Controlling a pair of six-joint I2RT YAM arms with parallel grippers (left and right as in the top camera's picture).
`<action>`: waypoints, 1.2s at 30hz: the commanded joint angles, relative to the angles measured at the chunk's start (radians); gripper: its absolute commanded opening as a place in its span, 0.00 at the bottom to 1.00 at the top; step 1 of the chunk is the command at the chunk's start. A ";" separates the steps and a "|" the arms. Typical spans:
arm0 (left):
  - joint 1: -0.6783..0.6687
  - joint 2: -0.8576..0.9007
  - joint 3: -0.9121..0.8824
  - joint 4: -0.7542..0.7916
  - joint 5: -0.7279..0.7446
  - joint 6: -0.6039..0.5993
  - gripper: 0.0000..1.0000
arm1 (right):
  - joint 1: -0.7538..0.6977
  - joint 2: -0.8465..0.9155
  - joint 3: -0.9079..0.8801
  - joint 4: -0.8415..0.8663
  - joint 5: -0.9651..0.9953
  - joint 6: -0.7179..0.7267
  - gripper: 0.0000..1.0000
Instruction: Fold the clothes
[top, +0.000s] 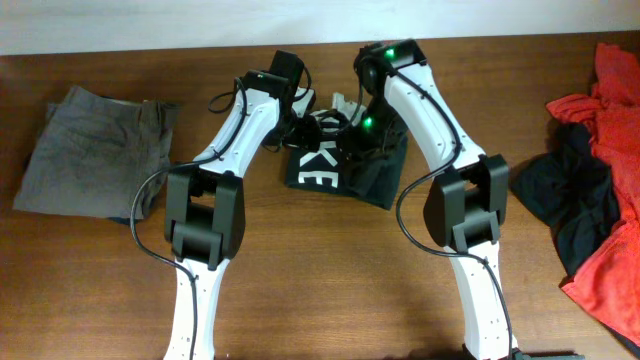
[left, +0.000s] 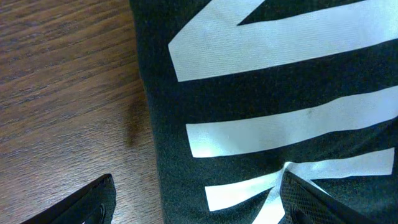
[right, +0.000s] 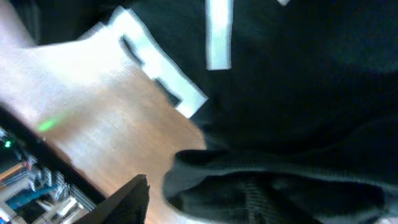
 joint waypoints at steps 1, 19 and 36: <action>0.006 0.012 0.018 -0.007 0.001 -0.010 0.84 | 0.007 -0.034 -0.070 0.023 0.081 0.064 0.49; 0.006 0.013 0.018 -0.014 0.000 -0.010 0.85 | -0.045 -0.088 -0.108 -0.062 0.441 0.288 0.06; 0.006 0.013 0.018 -0.138 0.000 -0.010 0.84 | -0.074 -0.088 -0.187 -0.047 0.470 0.278 0.16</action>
